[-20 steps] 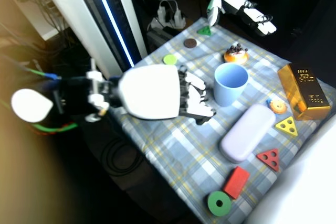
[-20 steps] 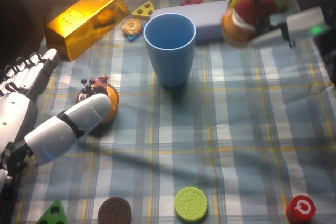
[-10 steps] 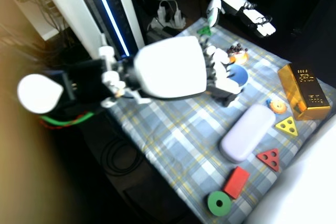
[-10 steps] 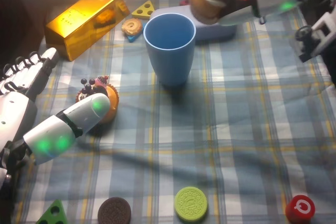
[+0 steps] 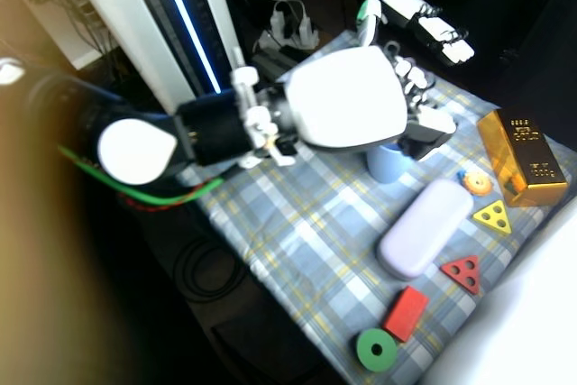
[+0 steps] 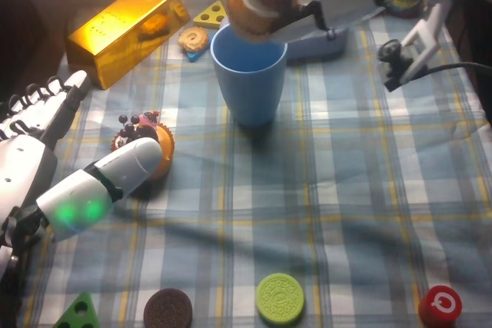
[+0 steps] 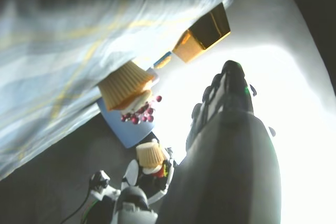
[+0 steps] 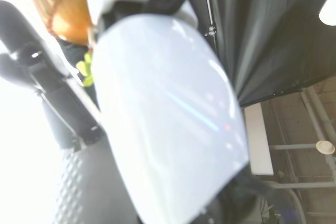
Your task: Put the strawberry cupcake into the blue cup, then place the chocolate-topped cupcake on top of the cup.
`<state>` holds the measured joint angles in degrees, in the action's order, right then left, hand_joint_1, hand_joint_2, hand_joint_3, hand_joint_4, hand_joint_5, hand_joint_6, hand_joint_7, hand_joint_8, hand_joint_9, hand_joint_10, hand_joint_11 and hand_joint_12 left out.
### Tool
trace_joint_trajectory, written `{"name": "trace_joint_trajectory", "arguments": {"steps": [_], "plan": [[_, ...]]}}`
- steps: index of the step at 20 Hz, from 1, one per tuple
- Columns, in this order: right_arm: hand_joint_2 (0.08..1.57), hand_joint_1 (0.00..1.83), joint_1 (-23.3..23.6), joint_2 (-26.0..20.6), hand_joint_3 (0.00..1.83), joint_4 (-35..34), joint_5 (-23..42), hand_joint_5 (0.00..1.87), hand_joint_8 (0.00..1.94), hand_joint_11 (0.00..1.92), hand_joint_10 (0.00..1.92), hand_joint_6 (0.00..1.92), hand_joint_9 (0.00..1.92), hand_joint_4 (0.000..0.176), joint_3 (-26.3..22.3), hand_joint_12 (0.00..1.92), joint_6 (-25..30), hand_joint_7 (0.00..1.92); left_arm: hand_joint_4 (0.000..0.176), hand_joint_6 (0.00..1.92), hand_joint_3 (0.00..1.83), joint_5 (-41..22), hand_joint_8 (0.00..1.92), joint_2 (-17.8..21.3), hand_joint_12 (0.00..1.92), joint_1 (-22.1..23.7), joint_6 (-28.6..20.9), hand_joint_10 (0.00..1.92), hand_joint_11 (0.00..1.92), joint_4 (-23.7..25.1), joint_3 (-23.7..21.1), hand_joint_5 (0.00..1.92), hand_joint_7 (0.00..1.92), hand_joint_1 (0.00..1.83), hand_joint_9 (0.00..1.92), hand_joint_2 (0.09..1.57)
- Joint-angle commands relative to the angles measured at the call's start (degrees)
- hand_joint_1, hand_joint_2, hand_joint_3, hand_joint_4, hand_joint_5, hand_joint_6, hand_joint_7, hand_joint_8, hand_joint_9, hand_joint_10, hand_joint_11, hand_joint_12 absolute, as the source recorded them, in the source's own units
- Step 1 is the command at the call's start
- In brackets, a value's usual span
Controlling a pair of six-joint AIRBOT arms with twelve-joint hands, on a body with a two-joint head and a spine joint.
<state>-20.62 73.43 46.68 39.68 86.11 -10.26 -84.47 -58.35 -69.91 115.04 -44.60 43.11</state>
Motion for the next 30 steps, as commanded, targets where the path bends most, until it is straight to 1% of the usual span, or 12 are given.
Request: {"name": "trace_joint_trajectory", "arguments": {"steps": [1, 2, 3, 5, 11, 13, 14, 19, 23, 24, 25, 30], "plan": [[1.21, 0.98, 1.26, 0.32, 0.01, -3.42, 4.83, 0.79, 0.63, 0.67, 1.28, 1.27, 0.84, 0.053, 0.59, 1.76, 0.37, 0.98, 0.062, 0.01, 0.00, -6.16, 0.00, 0.19, 0.00, 0.44, -0.31, 0.00, 0.00, 2.79, 0.45, 0.07, 0.04, 0.00, 0.03, 0.81], [1.28, 0.92, 1.26, 0.81, 0.01, -3.42, 4.83, 0.68, 0.92, 0.58, 1.43, 1.44, 0.66, 0.042, 0.95, 1.87, 0.37, 0.75, 0.061, 0.01, 0.00, -6.11, 0.01, 0.19, 0.00, 0.44, -0.31, 0.01, 0.00, 2.80, 0.46, 0.08, 0.05, 0.00, 0.03, 0.80], [1.28, 0.89, 1.26, 1.25, 0.00, -3.42, 4.83, 0.68, 0.88, 0.44, 1.33, 1.43, 0.57, 0.108, 1.25, 1.84, 0.37, 0.70, 0.065, 0.01, 0.00, -6.10, 0.01, 0.17, 0.00, 0.44, -0.31, 0.00, 0.00, 2.81, 0.47, 0.08, 0.05, 0.00, 0.03, 0.81], [1.30, 0.96, 1.24, 1.66, 0.00, -3.42, 4.82, 0.65, 0.54, 0.39, 1.04, 1.47, 0.62, 0.000, 1.52, 1.69, 0.37, 0.78, 0.072, 0.00, 0.00, -6.12, 0.00, 0.16, 0.00, 0.46, -0.31, 0.00, 0.00, 2.88, 0.47, 0.07, 0.05, 0.00, 0.03, 0.80], [1.26, 0.98, 1.08, 1.62, 0.00, -2.39, 4.72, 0.71, 0.06, 0.33, 0.55, 1.38, 0.73, 0.000, 1.83, 1.48, 1.64, 0.92, 0.082, 0.00, 0.00, -6.02, 0.00, 0.16, 0.00, 0.48, -0.32, 0.00, 0.00, 2.89, 0.43, 0.06, 0.02, 0.00, 0.00, 0.78], [1.26, 0.91, 1.08, 1.62, 0.00, -1.65, 4.48, 0.70, 0.04, 0.35, 0.71, 1.41, 0.67, 0.103, 1.85, 1.54, 1.96, 0.93, 0.065, 0.00, 0.00, -6.01, 0.01, 0.18, 0.00, 0.49, -0.32, 0.00, 0.00, 2.90, 0.43, 0.06, 0.04, 0.00, 0.01, 0.80], [1.24, 0.71, 0.99, 1.61, 0.00, -1.39, 4.38, 0.63, 0.02, 0.33, 0.76, 0.70, 0.63, 0.000, 1.84, 1.57, 2.10, 0.90, 0.066, 0.01, 0.00, -6.01, 0.01, 0.19, 0.00, 0.50, -0.32, 0.01, 0.00, 2.90, 0.43, 0.07, 0.04, 0.00, 0.02, 0.81], [1.19, 0.62, 0.87, 1.60, 0.00, -0.27, 3.78, 0.74, 0.00, 0.22, 0.48, 0.02, 0.55, 0.000, 1.76, 1.40, 2.91, 0.73, 0.060, 0.01, 0.00, -5.85, 0.01, 0.19, 0.00, 0.51, -0.33, 0.01, 0.00, 2.91, 0.39, 0.10, 0.06, 0.00, 0.05, 0.80], [1.30, 0.45, 0.87, 1.60, 0.00, 0.60, 3.26, 0.78, 0.02, 0.43, 0.49, 0.01, 0.76, 0.000, 1.76, 1.40, 3.09, 0.91, 0.074, 0.00, 0.00, -5.77, 0.00, 0.19, 0.00, 0.52, -0.33, 0.00, 0.00, 2.95, 0.39, 0.07, 0.04, 0.00, 0.03, 0.79], [1.30, 0.81, 0.87, 1.60, 0.00, 0.80, 3.17, 0.74, 0.01, 0.32, 0.26, 1.10, 0.73, 0.087, 1.76, 1.25, 3.15, 0.85, 0.072, 0.00, 0.00, -5.76, 0.00, 0.19, 0.00, 0.52, -0.33, 0.00, 0.00, 2.95, 0.37, 0.07, 0.04, 0.00, 0.02, 0.80], [1.29, 0.58, 0.87, 1.60, 0.00, 1.36, 2.87, 0.50, 0.00, 0.29, 0.27, 0.55, 0.73, 0.000, 1.77, 1.44, 3.19, 0.77, 0.073, 0.00, 0.00, -5.75, 0.00, 0.19, 0.00, 0.52, -0.33, 0.01, 0.00, 2.96, 0.36, 0.08, 0.04, 0.00, 0.03, 0.79], [1.21, 0.73, 0.87, 1.60, 0.00, 3.25, 1.50, 0.79, 0.01, 0.28, 0.06, 0.02, 0.73, 0.000, 1.81, 1.27, 3.19, 0.72, 0.069, 0.00, 0.00, -5.68, 0.00, 0.20, 0.00, 0.52, -0.33, 0.00, 0.00, 3.00, 0.29, 0.07, 0.03, 0.00, 0.01, 0.80]]}}
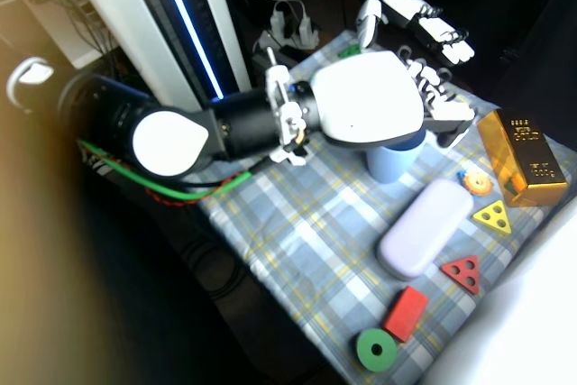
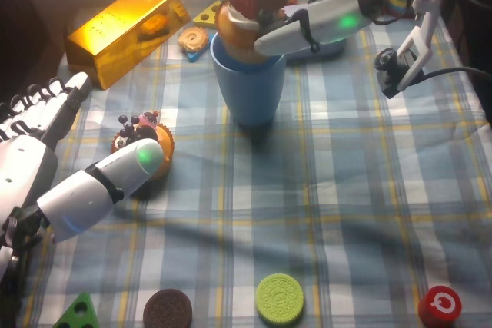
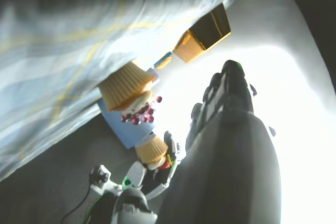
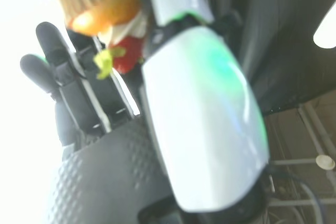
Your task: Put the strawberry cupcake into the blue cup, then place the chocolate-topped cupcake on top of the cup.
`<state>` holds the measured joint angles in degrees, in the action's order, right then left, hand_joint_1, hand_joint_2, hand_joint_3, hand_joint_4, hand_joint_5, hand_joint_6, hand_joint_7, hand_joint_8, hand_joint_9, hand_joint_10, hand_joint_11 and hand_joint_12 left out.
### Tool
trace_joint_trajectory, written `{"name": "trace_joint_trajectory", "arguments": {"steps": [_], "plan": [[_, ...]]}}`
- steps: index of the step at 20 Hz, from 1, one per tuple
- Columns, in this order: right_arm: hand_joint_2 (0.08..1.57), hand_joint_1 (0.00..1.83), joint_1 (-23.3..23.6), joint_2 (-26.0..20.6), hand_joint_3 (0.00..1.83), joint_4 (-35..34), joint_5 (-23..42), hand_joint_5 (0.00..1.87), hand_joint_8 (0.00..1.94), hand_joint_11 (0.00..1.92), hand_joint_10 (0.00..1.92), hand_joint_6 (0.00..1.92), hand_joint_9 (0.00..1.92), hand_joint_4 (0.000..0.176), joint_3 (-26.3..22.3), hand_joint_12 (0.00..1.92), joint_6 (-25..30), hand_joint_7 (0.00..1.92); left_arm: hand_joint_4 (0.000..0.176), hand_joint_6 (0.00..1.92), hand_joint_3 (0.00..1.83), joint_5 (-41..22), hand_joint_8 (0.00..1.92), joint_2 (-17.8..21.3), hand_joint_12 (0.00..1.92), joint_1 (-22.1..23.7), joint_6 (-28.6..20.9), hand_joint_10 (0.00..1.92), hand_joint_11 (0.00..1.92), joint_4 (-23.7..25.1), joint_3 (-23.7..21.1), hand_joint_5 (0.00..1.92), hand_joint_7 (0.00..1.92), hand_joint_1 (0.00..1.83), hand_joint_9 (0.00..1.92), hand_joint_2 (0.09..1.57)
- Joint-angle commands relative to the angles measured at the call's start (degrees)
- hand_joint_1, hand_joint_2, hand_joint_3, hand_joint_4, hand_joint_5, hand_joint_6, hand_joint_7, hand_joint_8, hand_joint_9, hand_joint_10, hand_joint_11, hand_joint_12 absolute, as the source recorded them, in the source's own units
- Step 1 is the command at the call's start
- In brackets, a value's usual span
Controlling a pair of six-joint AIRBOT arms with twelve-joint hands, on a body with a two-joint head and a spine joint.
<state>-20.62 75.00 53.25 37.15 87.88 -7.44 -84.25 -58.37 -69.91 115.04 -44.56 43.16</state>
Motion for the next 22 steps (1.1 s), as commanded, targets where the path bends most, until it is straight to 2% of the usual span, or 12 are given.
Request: {"name": "trace_joint_trajectory", "arguments": {"steps": [1, 2, 6, 7, 9, 11, 12, 13, 16, 20, 21, 22], "plan": [[1.20, 0.70, 0.87, 0.03, 0.00, -3.17, 3.72, 0.72, 0.00, 0.24, 0.04, 0.00, 0.69, 0.000, 0.26, 1.23, 0.36, 0.69, 0.062, 0.00, 0.01, -5.91, 0.00, 0.22, 0.00, 0.52, -0.33, 0.00, 0.00, 3.02, 0.24, 0.07, 0.03, 0.00, 0.01, 0.81], [1.20, 0.64, 0.87, 0.04, 0.00, -3.17, 3.64, 0.78, 0.00, 0.26, 0.04, 0.02, 0.72, 0.000, 0.41, 1.21, 0.36, 0.70, 0.069, 0.00, 0.00, -5.91, 0.00, 0.22, 0.00, 0.53, -0.33, 0.00, 0.00, 3.03, 0.24, 0.07, 0.03, 0.00, 0.01, 0.80], [1.17, 0.75, 0.87, 0.11, 0.00, -2.77, 2.96, 0.80, 0.01, 0.29, 0.03, 0.01, 0.75, 0.000, 0.54, 1.17, 0.35, 0.73, 0.061, 0.00, 0.00, -5.91, 0.00, 0.24, 0.00, 0.55, -0.33, 0.00, 0.00, 3.11, 0.24, 0.07, 0.03, 0.00, 0.01, 0.80], [1.15, 0.79, 0.87, 0.11, 0.00, -2.77, 2.87, 0.68, 0.00, 0.25, 0.01, 0.00, 0.71, 0.000, 0.55, 1.13, 0.35, 0.68, 0.073, 0.00, 0.00, -5.91, 0.00, 0.24, 0.00, 0.55, -0.33, 0.00, 0.00, 3.11, 0.23, 0.07, 0.03, 0.00, 0.00, 0.79], [1.08, 0.79, 0.87, 0.11, 0.00, -2.69, 2.84, 0.47, 0.00, 0.10, 0.00, 0.00, 0.51, 0.000, 0.55, 0.99, 0.35, 0.49, 0.059, 0.01, 0.00, -5.91, 0.00, 0.24, 0.00, 0.55, -0.33, 0.01, 0.00, 3.11, 0.22, 0.09, 0.04, 0.00, 0.01, 0.81], [1.02, 0.74, 0.87, 0.11, 0.00, -2.56, 2.82, 0.32, 0.00, 0.02, 0.00, 0.00, 0.36, 0.000, 0.55, 0.81, 0.35, 0.33, 0.064, 0.00, 0.00, -5.91, 0.00, 0.24, 0.00, 0.55, -0.33, 0.00, 0.00, 3.11, 0.23, 0.08, 0.02, 0.00, 0.00, 0.79], [1.01, 0.76, 0.87, 0.11, 0.00, -2.51, 2.81, 0.26, 0.00, 0.00, 0.01, 0.00, 0.27, 0.000, 0.55, 0.60, 0.35, 0.27, 0.066, 0.00, 0.00, -5.91, 0.00, 0.24, 0.00, 0.55, -0.33, 0.00, 0.00, 3.11, 0.23, 0.07, 0.02, 0.00, 0.00, 0.79], [1.01, 0.78, 0.87, 0.11, 0.00, -2.51, 2.80, 0.26, 0.00, 0.01, 0.01, 0.01, 0.25, 0.000, 0.55, 0.57, 0.35, 0.25, 0.067, 0.00, 0.00, -5.91, 0.00, 0.24, 0.00, 0.55, -0.33, 0.00, 0.00, 3.11, 0.23, 0.07, 0.02, 0.00, 0.00, 0.79], [1.00, 0.76, 0.87, 0.11, 0.00, -2.46, 2.80, 0.26, 0.00, 0.02, 0.00, 0.00, 0.25, 0.000, 0.55, 0.64, 0.35, 0.25, 0.096, 0.00, 0.00, -5.87, 0.01, 0.23, 0.00, 0.55, -0.33, 0.01, 0.00, 3.10, 0.23, 0.07, 0.04, 0.00, 0.02, 0.78], [0.98, 0.76, 0.87, 0.10, 0.00, -2.44, 2.71, 0.23, 0.01, 0.04, 0.01, 0.00, 0.26, 0.000, 0.53, 0.69, 0.35, 0.25, 0.068, 0.00, 0.00, -5.88, 0.00, 0.24, 0.00, 0.55, -0.33, 0.00, 0.00, 3.11, 0.25, 0.08, 0.04, 0.00, 0.02, 0.79], [0.95, 0.77, 0.87, 0.10, 0.00, -2.44, 2.66, 0.19, 0.00, 0.01, 0.01, 0.00, 0.22, 0.000, 0.47, 0.57, 0.35, 0.25, 0.081, 0.00, 0.00, -5.84, 0.00, 0.26, 0.00, 0.55, -0.33, 0.00, 0.00, 3.11, 0.25, 0.07, 0.03, 0.00, 0.00, 0.79], [0.96, 0.54, 0.87, 0.10, 0.00, -2.45, 2.61, 0.23, 0.00, 0.04, 0.00, 0.02, 0.19, 0.000, 0.27, 0.56, 0.35, 0.21, 0.090, 0.00, 0.00, -5.76, 0.00, 0.28, 0.00, 0.55, -0.33, 0.00, 0.00, 3.11, 0.26, 0.06, 0.02, 0.00, 0.00, 0.78]]}}
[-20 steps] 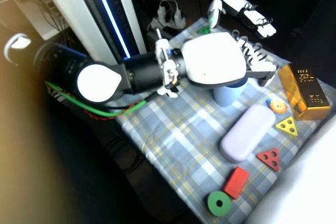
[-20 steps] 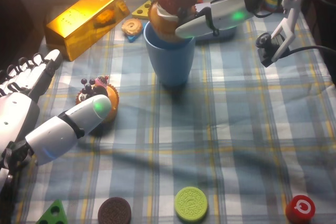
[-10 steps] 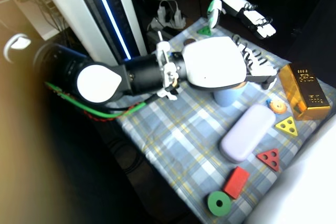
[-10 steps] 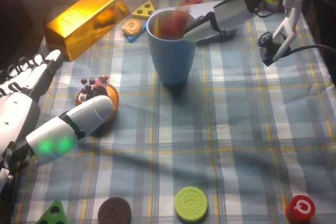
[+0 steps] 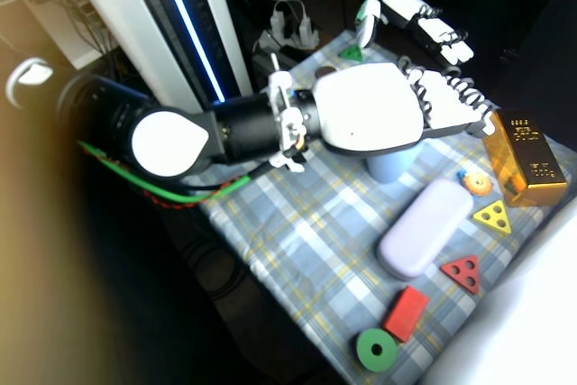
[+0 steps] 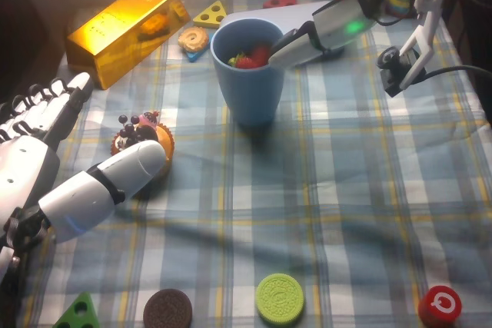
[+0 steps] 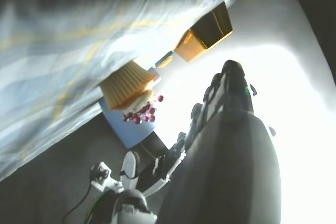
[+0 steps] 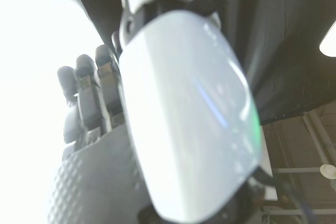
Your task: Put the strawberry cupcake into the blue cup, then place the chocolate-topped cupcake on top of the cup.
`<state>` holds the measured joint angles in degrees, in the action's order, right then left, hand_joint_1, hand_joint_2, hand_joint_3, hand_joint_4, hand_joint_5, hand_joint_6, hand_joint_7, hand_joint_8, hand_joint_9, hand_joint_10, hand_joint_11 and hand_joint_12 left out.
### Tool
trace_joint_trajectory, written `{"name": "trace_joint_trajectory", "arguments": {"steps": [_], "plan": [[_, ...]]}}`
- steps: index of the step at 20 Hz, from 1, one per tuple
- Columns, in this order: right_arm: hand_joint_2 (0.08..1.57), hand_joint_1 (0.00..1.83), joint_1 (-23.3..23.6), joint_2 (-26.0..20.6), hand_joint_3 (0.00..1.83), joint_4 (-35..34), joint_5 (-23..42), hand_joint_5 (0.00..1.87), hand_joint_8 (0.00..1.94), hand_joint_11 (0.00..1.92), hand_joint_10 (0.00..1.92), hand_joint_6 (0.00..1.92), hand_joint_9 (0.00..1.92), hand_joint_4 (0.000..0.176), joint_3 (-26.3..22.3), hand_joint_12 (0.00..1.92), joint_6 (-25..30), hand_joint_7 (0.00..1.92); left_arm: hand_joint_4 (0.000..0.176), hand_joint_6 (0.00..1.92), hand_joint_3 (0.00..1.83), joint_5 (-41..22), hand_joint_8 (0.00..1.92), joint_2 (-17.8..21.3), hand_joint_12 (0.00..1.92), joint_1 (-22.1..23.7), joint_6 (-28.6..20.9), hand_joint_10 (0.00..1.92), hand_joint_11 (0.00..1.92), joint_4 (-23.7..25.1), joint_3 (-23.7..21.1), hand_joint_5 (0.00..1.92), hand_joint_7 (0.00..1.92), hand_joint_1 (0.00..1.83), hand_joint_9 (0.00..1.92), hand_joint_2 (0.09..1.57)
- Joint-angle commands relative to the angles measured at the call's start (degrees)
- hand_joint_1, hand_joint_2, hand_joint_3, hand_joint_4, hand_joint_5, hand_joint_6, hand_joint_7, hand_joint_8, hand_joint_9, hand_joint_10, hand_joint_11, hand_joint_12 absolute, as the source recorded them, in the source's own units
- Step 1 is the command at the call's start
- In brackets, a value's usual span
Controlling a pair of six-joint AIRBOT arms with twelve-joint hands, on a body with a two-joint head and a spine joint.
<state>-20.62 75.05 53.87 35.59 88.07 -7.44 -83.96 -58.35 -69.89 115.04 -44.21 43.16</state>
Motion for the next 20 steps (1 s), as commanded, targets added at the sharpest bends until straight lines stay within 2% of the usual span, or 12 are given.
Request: {"name": "trace_joint_trajectory", "arguments": {"steps": [1, 2, 3, 4, 7, 8, 11, 12, 13, 14, 16, 20], "plan": [[0.92, 0.29, 0.87, 0.05, 0.00, -3.07, 4.15, 0.12, 0.00, 0.01, 0.00, 0.00, 0.11, 0.000, -0.66, 0.51, 0.32, 0.11, 0.074, 0.00, 0.00, -5.91, 0.00, 0.33, 0.00, 0.54, -0.33, 0.00, 0.00, 2.76, 0.29, 0.07, 0.02, 0.00, 0.00, 0.80], [0.85, 0.21, 0.89, -0.24, 0.00, -3.31, 4.12, 0.02, 0.00, 0.00, 0.00, 0.00, 0.03, 0.042, -1.49, 0.40, -0.40, 0.05, 0.070, 0.01, 0.00, -5.85, 0.00, 0.40, 0.00, 0.55, -0.33, 0.00, 0.00, 2.77, 0.30, 0.08, 0.03, 0.00, 0.01, 0.78], [0.82, 0.04, 0.91, -1.39, 0.00, -4.51, 4.03, 0.00, 0.00, 0.00, 0.00, 0.00, 0.01, 0.019, -2.66, 0.25, -2.18, 0.01, 0.075, 0.01, 0.00, -5.79, 0.01, 0.50, 0.00, 0.55, -0.33, 0.01, 0.00, 2.77, 0.30, 0.08, 0.04, 0.00, 0.02, 0.79], [0.77, 0.01, 0.91, -2.32, 0.00, -5.98, 4.02, 0.00, 0.00, 0.00, 0.00, 0.00, 0.00, 0.029, -3.60, 0.05, -3.67, 0.00, 0.084, 0.00, 0.00, -5.69, 0.01, 0.64, 0.00, 0.58, -0.33, 0.01, 0.00, 2.77, 0.33, 0.08, 0.04, 0.00, 0.02, 0.79], [0.88, 0.09, 0.90, -6.16, 0.03, -8.18, 4.09, 0.00, 0.00, 0.00, 0.00, 0.00, 0.00, 0.056, -6.43, 0.00, -4.74, 0.00, 0.080, 0.00, 0.00, -4.47, 0.00, 1.18, 0.00, 1.31, -0.33, 0.01, 0.00, 3.02, 0.77, 0.07, 0.04, 0.00, 0.02, 0.79], [0.86, 0.08, 0.89, -7.73, 0.02, -8.28, 4.08, 0.00, 0.00, 0.00, 0.00, 0.00, 0.00, 0.080, -7.51, 0.00, -5.17, 0.00, 0.078, 0.00, 0.00, -3.80, 0.00, 1.33, 0.00, 1.57, -0.33, 0.00, 0.00, 3.19, 1.06, 0.07, 0.03, 0.00, 0.01, 0.79], [0.88, 0.22, -2.09, -13.03, 0.01, -15.32, 4.83, 0.00, 0.00, 0.00, 0.00, 0.00, 0.00, 0.025, -11.41, 0.00, -11.46, 0.00, 0.066, 0.01, 0.00, -1.24, 0.00, 1.64, 0.00, 2.50, -0.51, 0.00, 0.00, 3.92, 2.36, 0.09, 0.04, 0.06, 0.01, 0.78], [0.92, 0.30, -3.21, -14.29, 0.02, -16.76, 5.42, 0.00, 0.00, 0.00, 0.00, 0.00, 0.00, 0.031, -12.20, 0.00, -11.57, 0.00, 0.079, 0.01, 0.00, -0.48, 0.00, 1.80, 0.00, 2.76, -0.53, 0.00, 0.00, 4.08, 2.73, 0.10, 0.04, 0.10, 0.01, 0.77], [0.89, 0.30, -4.46, -15.35, 0.01, -18.05, 6.09, 0.00, 0.00, 0.00, 0.00, 0.00, 0.00, 0.072, -12.77, 0.00, -11.57, 0.00, 0.076, 0.01, 0.00, 0.45, 0.01, 1.93, 0.00, 2.99, -0.58, 0.01, 0.00, 4.18, 3.19, 0.10, 0.06, 0.14, 0.03, 0.78], [0.89, 0.23, -6.10, -16.73, 0.00, -19.32, 6.63, 0.00, 0.00, 0.00, 0.00, 0.00, 0.00, 0.076, -13.65, 0.00, -11.57, 0.00, 0.107, 0.01, 0.00, 1.59, 0.01, 2.10, 0.00, 3.20, -0.79, 0.00, 0.00, 4.24, 3.81, 0.11, 0.06, 0.25, 0.03, 0.75], [0.90, 0.22, -7.95, -18.76, 0.01, -20.54, 6.70, 0.00, 0.00, 0.00, 0.00, 0.00, 0.00, 0.080, -15.26, 0.00, -12.14, 0.00, 0.104, 0.01, 0.00, 3.17, 0.00, 2.19, 0.00, 3.46, -1.47, 0.00, 0.00, 4.32, 4.72, 0.10, 0.05, 0.29, 0.02, 0.75], [0.75, 0.29, -15.33, -25.02, 0.00, -31.90, 9.10, 0.00, 0.00, 0.00, 0.00, 0.00, 0.00, 0.060, -22.19, 0.00, -24.91, 0.00, 0.093, 0.01, 0.00, 5.84, 0.01, 1.81, 0.00, 3.79, -4.23, 0.01, 0.00, 4.13, 6.73, 0.19, 0.11, 0.54, 0.06, 0.72]]}}
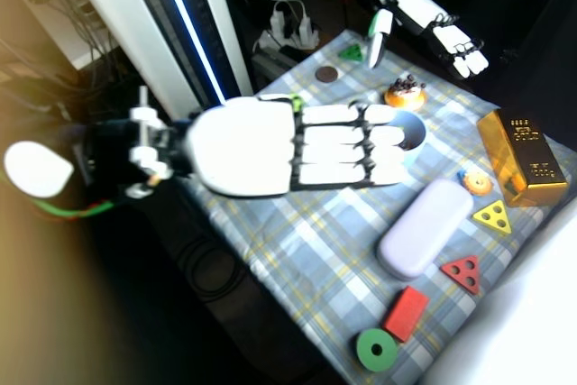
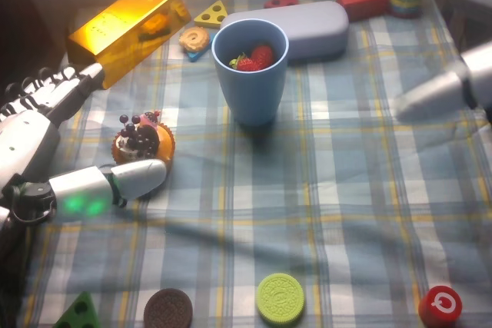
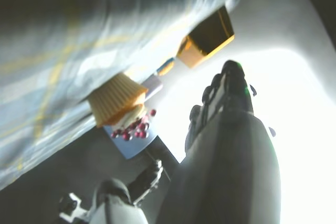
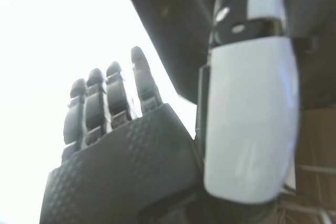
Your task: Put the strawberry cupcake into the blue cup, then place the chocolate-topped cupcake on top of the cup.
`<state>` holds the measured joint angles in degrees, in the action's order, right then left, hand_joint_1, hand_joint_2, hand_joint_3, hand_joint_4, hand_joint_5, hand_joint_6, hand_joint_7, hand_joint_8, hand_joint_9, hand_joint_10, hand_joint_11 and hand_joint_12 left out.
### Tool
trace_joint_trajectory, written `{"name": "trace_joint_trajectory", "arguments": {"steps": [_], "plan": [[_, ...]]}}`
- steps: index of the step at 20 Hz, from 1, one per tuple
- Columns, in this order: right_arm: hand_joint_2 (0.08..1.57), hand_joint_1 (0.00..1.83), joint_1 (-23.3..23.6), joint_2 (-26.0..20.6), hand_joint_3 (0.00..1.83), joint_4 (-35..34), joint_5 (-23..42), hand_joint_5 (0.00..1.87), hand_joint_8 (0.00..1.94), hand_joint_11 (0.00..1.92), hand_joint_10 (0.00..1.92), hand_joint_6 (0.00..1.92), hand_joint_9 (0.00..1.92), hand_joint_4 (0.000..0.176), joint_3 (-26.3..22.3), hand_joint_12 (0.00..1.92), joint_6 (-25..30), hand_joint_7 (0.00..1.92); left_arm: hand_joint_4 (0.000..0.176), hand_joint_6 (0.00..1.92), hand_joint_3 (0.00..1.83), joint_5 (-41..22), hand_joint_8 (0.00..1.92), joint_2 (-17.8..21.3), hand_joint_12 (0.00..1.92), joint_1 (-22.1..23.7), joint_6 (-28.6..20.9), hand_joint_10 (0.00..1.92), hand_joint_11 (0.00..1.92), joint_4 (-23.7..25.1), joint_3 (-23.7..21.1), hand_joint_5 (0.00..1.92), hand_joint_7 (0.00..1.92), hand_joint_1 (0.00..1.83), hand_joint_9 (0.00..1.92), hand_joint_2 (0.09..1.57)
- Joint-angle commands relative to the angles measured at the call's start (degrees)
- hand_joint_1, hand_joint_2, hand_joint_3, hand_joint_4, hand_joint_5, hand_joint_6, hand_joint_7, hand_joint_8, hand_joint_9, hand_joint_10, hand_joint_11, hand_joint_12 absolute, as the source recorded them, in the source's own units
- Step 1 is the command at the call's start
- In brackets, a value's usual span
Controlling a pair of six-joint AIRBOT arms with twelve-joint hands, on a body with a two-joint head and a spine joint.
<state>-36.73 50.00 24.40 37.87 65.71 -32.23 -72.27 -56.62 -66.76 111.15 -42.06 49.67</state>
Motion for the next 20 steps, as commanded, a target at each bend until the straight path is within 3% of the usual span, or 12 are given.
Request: {"name": "trace_joint_trajectory", "arguments": {"steps": [1, 2, 4, 6, 7, 8, 10, 11, 12, 15, 18, 20], "plan": [[0.74, 0.30, -0.88, -1.08, 0.00, -4.97, 8.01, 0.00, 0.00, 0.00, 0.00, 0.00, 0.00, 0.056, -1.24, 0.00, -2.45, 0.00, 0.081, 0.01, 0.00, -5.34, 0.01, -0.13, 0.00, 0.68, -1.61, 0.01, 0.00, 2.00, 0.75, 0.21, 0.12, 0.60, 0.08, 0.73], [0.68, 0.31, -3.63, -2.40, 0.00, -8.37, 9.93, 0.00, 0.00, 0.00, 0.00, 0.00, 0.00, 0.091, -2.91, 0.00, -4.92, 0.00, 0.075, 0.01, 0.00, -4.64, 0.01, -0.38, 0.00, 0.73, -3.53, 0.01, 0.00, 2.05, 1.55, 0.21, 0.13, 0.64, 0.08, 0.73], [0.70, 0.28, -8.46, -3.73, 0.00, -12.76, 12.94, 0.00, 0.00, 0.00, 0.00, 0.00, 0.00, 0.045, -4.69, 0.00, -7.06, 0.00, 0.059, 0.00, 0.00, -4.04, 0.00, -1.00, 0.00, 1.00, -4.27, 0.00, 0.00, 2.12, 2.39, 0.24, 0.18, 0.66, 0.11, 0.73], [0.70, 0.29, -12.76, -4.21, 0.00, -16.11, 15.93, 0.00, 0.00, 0.00, 0.00, 0.00, 0.00, 0.042, -5.68, 0.00, -7.12, 0.00, 0.093, 0.01, 0.00, -3.15, 0.01, -1.42, 0.00, 1.54, -4.27, 0.01, 0.00, 2.43, 3.03, 0.27, 0.22, 0.66, 0.14, 0.71], [0.70, 0.29, -15.06, -4.39, 0.00, -18.16, 17.73, 0.00, 0.00, 0.00, 0.00, 0.00, 0.00, 0.042, -6.27, 0.00, -7.47, 0.00, 0.093, 0.01, 0.00, -2.52, 0.01, -1.71, 0.00, 1.91, -4.27, 0.01, 0.00, 2.55, 3.43, 0.27, 0.22, 0.66, 0.14, 0.71], [0.71, 0.32, -16.71, -4.50, 0.01, -19.48, 18.88, 0.00, 0.00, 0.00, 0.00, 0.00, 0.00, 0.013, -6.66, 0.00, -7.83, 0.00, 0.112, 0.02, 0.00, -2.13, 0.02, -1.98, 0.00, 2.20, -4.27, 0.01, 0.00, 2.70, 3.67, 0.30, 0.25, 0.70, 0.16, 0.71], [0.73, 0.33, -20.54, -4.79, 0.01, -22.71, 22.02, 0.00, 0.00, 0.00, 0.00, 0.00, 0.00, 0.000, -7.64, 0.00, -8.46, 0.00, 0.111, 0.01, 0.00, -1.10, 0.01, -2.66, 0.00, 2.93, -4.27, 0.00, 0.00, 3.47, 4.15, 0.34, 0.28, 0.71, 0.16, 0.73], [0.73, 0.34, -21.68, -4.80, 0.01, -23.46, 23.08, 0.00, 0.00, 0.00, 0.00, 0.00, 0.00, 0.014, -7.84, 0.00, -8.48, 0.00, 0.099, 0.01, 0.00, -0.34, 0.01, -2.94, 0.00, 3.27, -4.26, 0.00, 0.00, 3.85, 4.49, 0.35, 0.30, 0.71, 0.16, 0.73], [0.74, 0.36, -22.69, -4.81, 0.01, -24.09, 23.93, 0.00, 0.00, 0.00, 0.00, 0.00, 0.00, 0.004, -8.07, 0.00, -8.49, 0.00, 0.087, 0.01, 0.00, 0.74, 0.01, -3.31, 0.00, 3.66, -4.26, 0.01, 0.00, 4.28, 4.92, 0.35, 0.31, 0.69, 0.17, 0.73], [0.73, 0.41, -23.25, -4.56, 0.00, -24.55, 24.54, 0.00, 0.00, 0.00, 0.00, 0.00, 0.00, 0.017, -8.26, 0.00, -8.49, 0.00, 0.116, 0.02, 0.00, 3.21, 0.02, -4.93, 0.00, 4.54, -4.26, 0.00, 0.00, 4.80, 6.50, 0.40, 0.36, 0.70, 0.17, 0.72], [0.73, 0.42, -23.32, -4.22, 0.00, -24.52, 24.58, 0.00, 0.00, 0.00, 0.00, 0.00, 0.00, 0.023, -8.33, 0.00, -8.49, 0.00, 0.094, 0.01, 0.01, 4.43, 0.01, -5.73, 0.00, 4.97, -4.27, 0.00, 0.00, 4.67, 7.64, 0.45, 0.40, 0.65, 0.19, 0.76], [0.73, 0.40, -23.46, -4.06, 0.00, -24.51, 24.58, 0.00, 0.00, 0.04, 0.00, 0.00, 0.00, 0.000, -8.33, 0.02, -8.49, 0.00, 0.099, 0.01, 0.01, 4.61, 0.01, -5.80, 0.00, 5.07, -4.27, 0.00, 0.00, 4.62, 7.80, 0.50, 0.47, 0.72, 0.21, 0.79]]}}
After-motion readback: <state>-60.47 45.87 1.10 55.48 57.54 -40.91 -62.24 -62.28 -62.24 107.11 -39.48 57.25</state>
